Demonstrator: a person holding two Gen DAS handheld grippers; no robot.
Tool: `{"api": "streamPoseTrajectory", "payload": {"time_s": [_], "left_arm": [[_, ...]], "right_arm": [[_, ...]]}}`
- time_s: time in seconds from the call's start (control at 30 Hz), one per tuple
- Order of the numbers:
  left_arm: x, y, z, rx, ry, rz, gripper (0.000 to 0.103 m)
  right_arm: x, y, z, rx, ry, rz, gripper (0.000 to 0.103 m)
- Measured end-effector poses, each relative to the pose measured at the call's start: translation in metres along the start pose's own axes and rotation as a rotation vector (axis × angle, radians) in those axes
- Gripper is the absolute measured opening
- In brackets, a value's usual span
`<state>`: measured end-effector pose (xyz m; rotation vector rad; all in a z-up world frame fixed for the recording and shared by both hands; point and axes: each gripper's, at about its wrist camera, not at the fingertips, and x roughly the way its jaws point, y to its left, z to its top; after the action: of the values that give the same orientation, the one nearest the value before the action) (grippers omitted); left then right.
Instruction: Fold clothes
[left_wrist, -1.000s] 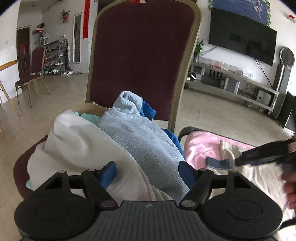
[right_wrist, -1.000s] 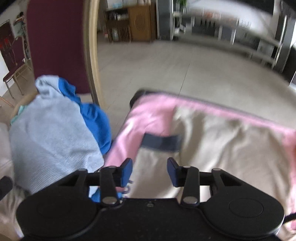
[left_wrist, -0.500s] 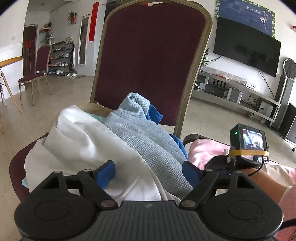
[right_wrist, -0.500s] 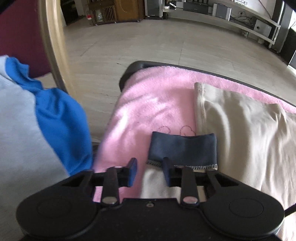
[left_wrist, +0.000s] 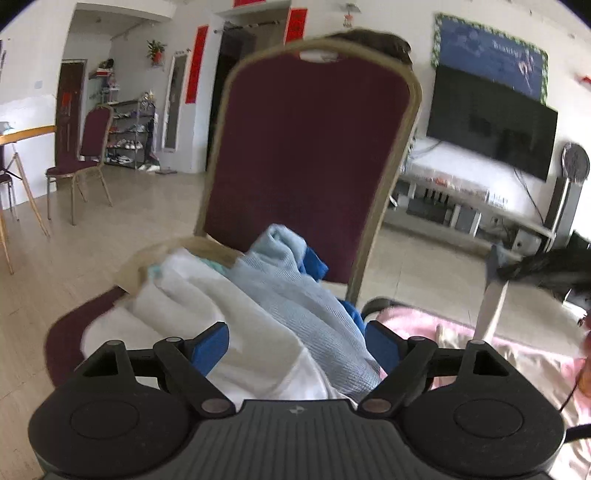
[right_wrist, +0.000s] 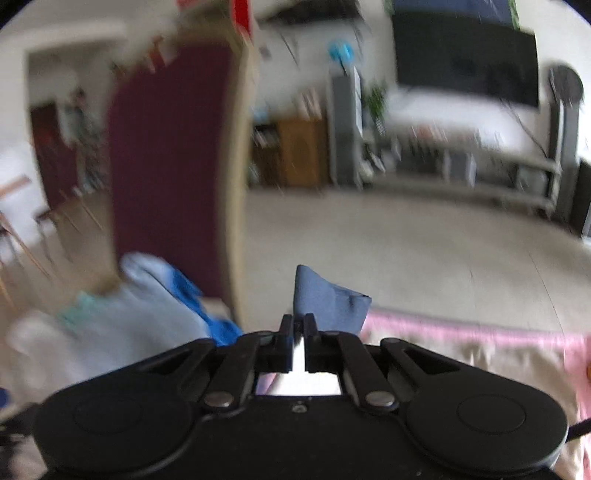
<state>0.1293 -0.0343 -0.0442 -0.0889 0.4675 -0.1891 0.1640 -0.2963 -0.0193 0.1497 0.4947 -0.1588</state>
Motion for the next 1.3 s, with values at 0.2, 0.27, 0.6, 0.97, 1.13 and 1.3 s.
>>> {"api": "streamPoseTrajectory", "payload": {"time_s": [0.2, 0.27, 0.6, 0.97, 1.13, 1.3], "left_arm": [[-0.038, 0.029, 0.004, -0.015, -0.01, 0.062, 0.084], [-0.046, 0.037, 0.002, -0.021, -0.004, 0.09, 0.085], [-0.046, 0.071, -0.024, -0.046, 0.084, 0.172, 0.085], [-0.081, 0.07, -0.02, -0.024, 0.065, 0.174, 0.085], [-0.107, 0.038, -0.012, 0.022, 0.028, 0.101, 0.085], [-0.119, -0.012, -0.02, 0.094, 0.053, -0.024, 0.085]], "right_arm": [[-0.065, 0.047, 0.023, -0.059, -0.132, 0.16, 0.005], [-0.068, 0.068, 0.022, -0.095, -0.138, 0.195, 0.005], [-0.004, 0.176, -0.026, -0.211, 0.058, 0.393, 0.005], [-0.087, 0.154, 0.007, -0.174, 0.051, 0.489, 0.045], [-0.196, 0.079, 0.033, -0.183, -0.092, 0.354, 0.056], [-0.29, -0.018, 0.026, -0.049, -0.146, 0.183, 0.057]]}}
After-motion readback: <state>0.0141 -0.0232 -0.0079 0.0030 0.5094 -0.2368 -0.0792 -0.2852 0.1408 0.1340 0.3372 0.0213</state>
